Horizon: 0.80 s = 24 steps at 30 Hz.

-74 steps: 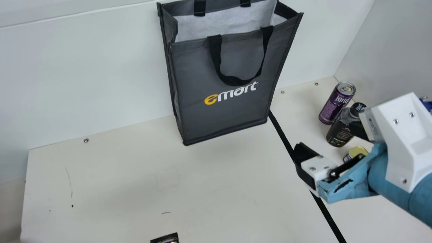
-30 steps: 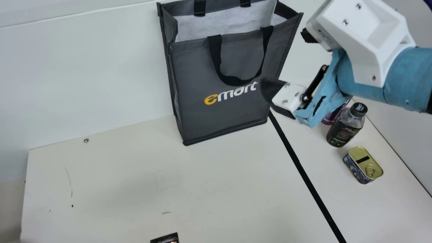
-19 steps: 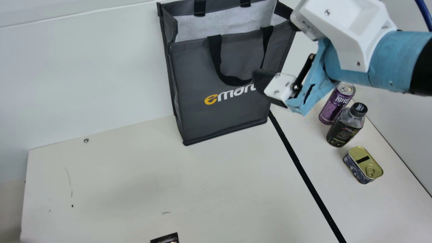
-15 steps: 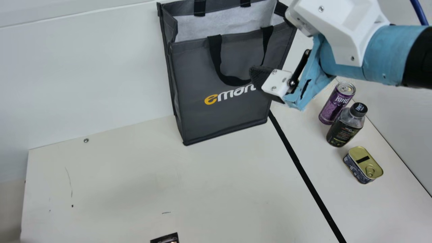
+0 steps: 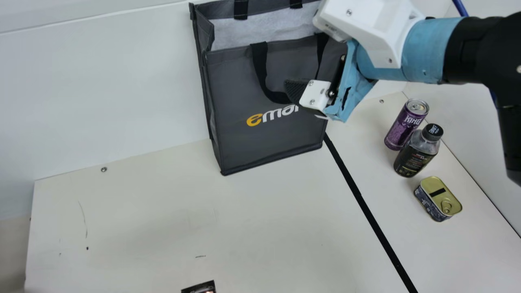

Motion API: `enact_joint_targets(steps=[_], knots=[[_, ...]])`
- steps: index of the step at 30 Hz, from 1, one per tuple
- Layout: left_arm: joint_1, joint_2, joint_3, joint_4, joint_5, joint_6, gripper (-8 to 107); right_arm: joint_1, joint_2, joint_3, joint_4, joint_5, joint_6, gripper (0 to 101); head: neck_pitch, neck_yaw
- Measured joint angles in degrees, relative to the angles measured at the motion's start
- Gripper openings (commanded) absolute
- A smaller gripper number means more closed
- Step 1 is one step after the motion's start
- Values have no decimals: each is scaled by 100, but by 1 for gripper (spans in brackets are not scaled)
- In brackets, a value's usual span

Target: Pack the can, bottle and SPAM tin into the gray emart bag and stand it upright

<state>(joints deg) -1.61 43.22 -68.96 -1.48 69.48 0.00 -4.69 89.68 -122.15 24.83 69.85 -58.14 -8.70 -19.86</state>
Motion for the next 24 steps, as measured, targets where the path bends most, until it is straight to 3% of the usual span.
enact_joint_targets(steps=[24], knots=[[0,0,0,0,0,0,90,-104,1168,-758,609,7,-1098,95,0,0]])
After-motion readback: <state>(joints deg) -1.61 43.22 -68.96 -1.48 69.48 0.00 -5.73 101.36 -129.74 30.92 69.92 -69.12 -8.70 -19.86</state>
